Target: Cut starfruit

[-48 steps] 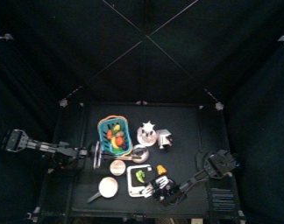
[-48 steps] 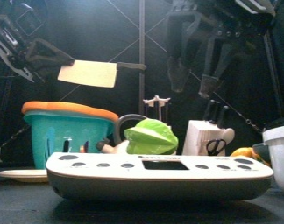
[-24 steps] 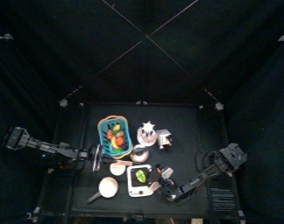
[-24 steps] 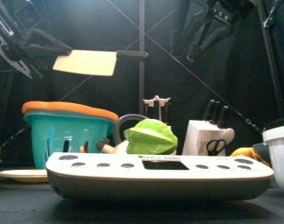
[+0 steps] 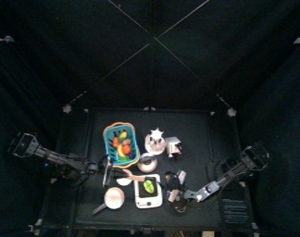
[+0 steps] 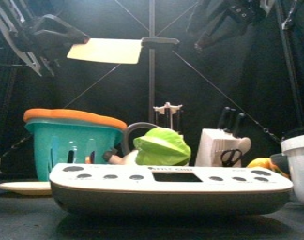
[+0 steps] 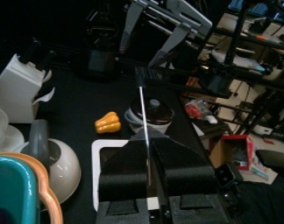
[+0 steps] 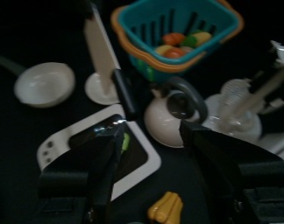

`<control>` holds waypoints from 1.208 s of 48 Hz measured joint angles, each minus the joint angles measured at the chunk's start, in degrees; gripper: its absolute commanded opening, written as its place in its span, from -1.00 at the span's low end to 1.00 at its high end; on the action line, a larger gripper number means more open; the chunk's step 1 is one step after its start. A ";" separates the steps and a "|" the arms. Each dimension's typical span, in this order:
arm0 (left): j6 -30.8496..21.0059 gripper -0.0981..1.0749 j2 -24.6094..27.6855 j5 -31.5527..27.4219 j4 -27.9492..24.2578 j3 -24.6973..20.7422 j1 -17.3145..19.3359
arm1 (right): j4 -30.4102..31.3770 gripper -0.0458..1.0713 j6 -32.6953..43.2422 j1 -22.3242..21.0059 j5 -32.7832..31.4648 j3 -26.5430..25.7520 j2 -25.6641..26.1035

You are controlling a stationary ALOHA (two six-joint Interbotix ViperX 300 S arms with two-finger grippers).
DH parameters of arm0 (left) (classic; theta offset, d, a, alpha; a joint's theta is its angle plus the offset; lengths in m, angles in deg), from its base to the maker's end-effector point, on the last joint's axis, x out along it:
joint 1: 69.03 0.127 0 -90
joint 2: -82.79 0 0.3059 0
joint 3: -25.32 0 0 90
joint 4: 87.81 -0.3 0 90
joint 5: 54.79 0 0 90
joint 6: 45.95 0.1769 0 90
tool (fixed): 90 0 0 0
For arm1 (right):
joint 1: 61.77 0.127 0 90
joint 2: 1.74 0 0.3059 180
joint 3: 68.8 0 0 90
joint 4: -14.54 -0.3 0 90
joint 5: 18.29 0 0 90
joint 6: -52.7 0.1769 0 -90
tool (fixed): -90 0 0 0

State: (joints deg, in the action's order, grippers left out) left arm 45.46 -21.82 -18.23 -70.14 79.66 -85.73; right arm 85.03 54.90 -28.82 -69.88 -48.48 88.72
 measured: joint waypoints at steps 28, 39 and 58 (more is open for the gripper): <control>17.31 -0.30 8.88 8.79 20.74 -4.22 -10.37 | 0.35 0.65 -0.26 -8.00 18.90 7.03 7.21; 27.07 -0.30 12.92 13.80 30.32 -7.65 -15.29 | 0.00 0.65 -0.53 -11.51 26.89 7.47 6.77; 29.97 -0.32 19.16 20.13 37.79 -10.63 -19.86 | 0.18 0.65 -0.44 -13.89 32.96 9.05 2.37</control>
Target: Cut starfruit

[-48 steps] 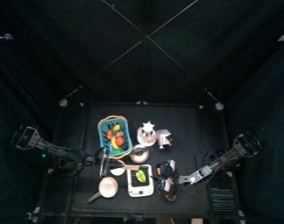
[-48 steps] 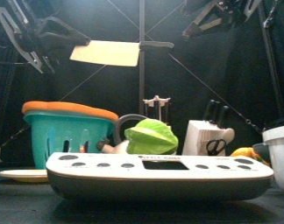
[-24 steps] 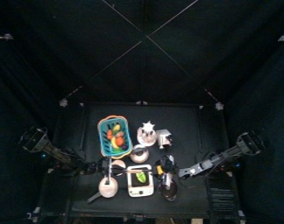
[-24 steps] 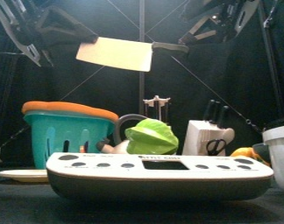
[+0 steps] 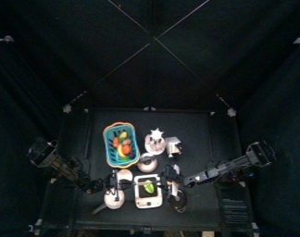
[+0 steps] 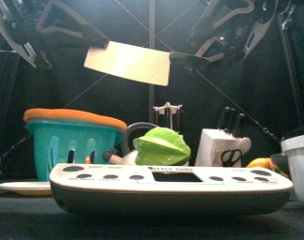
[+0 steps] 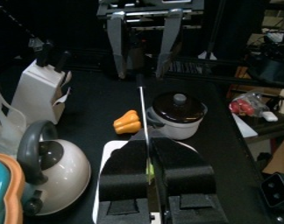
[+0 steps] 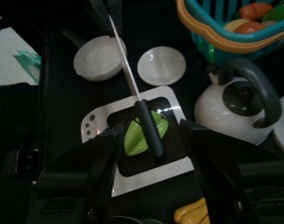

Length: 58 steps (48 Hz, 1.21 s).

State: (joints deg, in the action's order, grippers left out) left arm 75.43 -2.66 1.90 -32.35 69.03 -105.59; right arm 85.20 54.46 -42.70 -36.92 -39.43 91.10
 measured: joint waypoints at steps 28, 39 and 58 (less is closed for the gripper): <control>0.18 -0.32 5.63 7.29 6.24 -3.34 -3.69 | 0.44 0.64 -0.18 -0.62 1.05 -0.09 -2.90; 0.18 -0.32 8.96 8.09 7.82 -5.45 -4.13 | 0.62 0.64 -0.18 -1.93 3.25 0.00 -3.52; 0.18 -0.32 10.20 8.70 10.28 -5.98 -5.01 | 0.62 0.30 -0.18 -2.55 4.75 0.00 -4.48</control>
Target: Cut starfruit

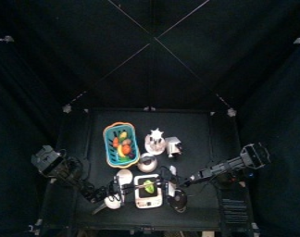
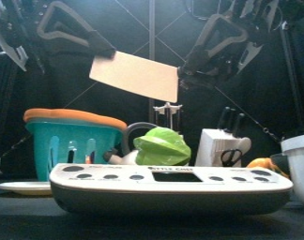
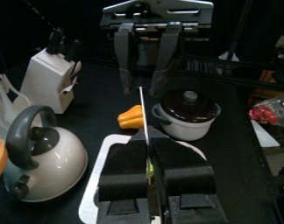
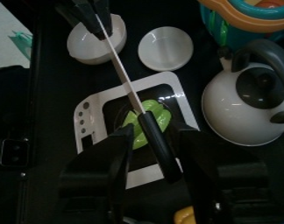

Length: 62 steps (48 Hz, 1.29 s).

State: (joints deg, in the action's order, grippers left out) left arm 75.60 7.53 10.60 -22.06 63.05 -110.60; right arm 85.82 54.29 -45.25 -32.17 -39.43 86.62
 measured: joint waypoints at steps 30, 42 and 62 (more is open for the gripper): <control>-0.09 -0.32 4.39 0.88 2.90 -1.85 -1.41 | 0.97 -0.17 -0.26 -0.88 1.41 0.53 -0.44; -0.09 -0.32 6.24 0.97 2.99 -2.81 -1.23 | 2.90 -0.17 -0.35 -2.64 2.02 1.58 -0.44; -0.26 -0.32 6.59 0.18 2.99 -3.25 -1.32 | 3.16 -0.17 -0.26 -3.87 5.98 2.72 -0.44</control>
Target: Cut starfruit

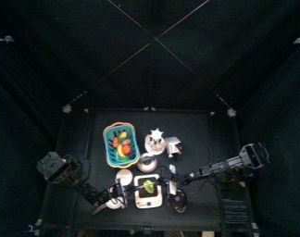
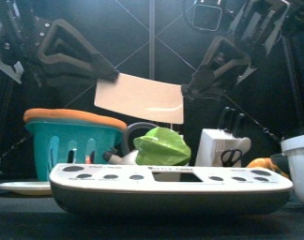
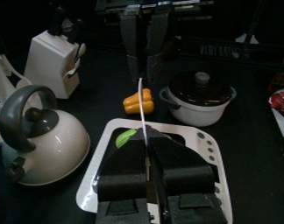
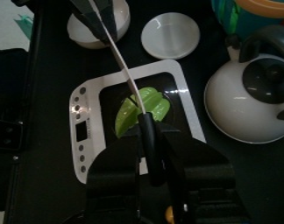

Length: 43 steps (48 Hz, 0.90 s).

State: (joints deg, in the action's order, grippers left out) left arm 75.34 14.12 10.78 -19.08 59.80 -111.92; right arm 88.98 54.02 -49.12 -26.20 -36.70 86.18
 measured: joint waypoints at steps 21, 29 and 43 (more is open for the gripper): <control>0.00 -0.32 0.97 -0.26 0.09 -0.53 0.09 | -0.26 -0.17 -0.09 -0.09 0.09 0.26 -0.09; 0.09 -0.32 1.76 -0.70 0.26 -0.62 0.09 | -0.26 -0.17 -0.09 -0.18 0.18 0.26 -1.67; 0.09 -0.32 3.34 -0.70 1.05 -0.53 0.09 | -0.35 -0.17 -0.09 -0.70 0.70 0.09 -3.60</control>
State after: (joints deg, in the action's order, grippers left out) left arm 75.43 17.46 10.07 -18.02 59.27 -111.83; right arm 88.63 53.94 -49.82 -25.49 -36.61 82.57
